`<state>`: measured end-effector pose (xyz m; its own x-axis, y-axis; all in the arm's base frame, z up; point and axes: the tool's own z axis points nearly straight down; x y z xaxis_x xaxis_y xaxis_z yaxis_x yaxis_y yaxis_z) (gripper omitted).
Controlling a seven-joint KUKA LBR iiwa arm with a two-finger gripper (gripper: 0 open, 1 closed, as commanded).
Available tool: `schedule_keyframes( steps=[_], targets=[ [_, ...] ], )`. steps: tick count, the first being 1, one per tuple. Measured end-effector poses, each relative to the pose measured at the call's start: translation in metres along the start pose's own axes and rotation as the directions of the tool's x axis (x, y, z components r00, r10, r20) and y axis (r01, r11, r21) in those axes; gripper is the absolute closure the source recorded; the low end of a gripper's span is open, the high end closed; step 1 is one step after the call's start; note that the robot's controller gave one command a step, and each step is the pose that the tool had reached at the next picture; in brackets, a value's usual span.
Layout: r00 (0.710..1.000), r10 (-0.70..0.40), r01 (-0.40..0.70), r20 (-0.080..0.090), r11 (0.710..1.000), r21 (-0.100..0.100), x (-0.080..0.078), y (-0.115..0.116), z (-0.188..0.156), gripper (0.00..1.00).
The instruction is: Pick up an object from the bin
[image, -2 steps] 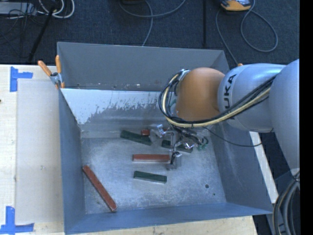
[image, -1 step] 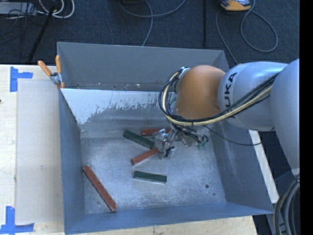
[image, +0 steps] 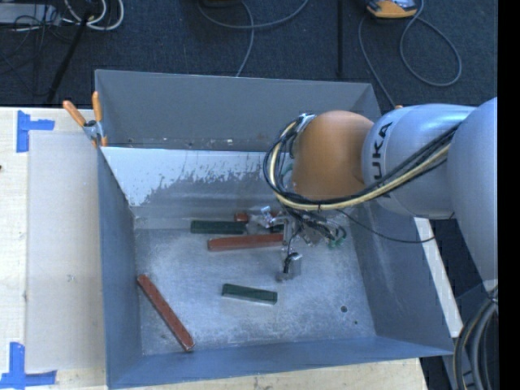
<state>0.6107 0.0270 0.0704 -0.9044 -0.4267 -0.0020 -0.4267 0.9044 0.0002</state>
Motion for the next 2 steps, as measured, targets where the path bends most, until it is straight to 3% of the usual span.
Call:
schedule_keyframes(
  steps=[1,2],
  targets=[
    [1.0,0.001,-0.001,-0.001,1.0,-0.001,0.0,0.0,0.0,1.0],
    [0.999,0.031,-0.031,0.008,1.0,0.005,0.007,-0.02,-0.175,1.0]
  ],
)
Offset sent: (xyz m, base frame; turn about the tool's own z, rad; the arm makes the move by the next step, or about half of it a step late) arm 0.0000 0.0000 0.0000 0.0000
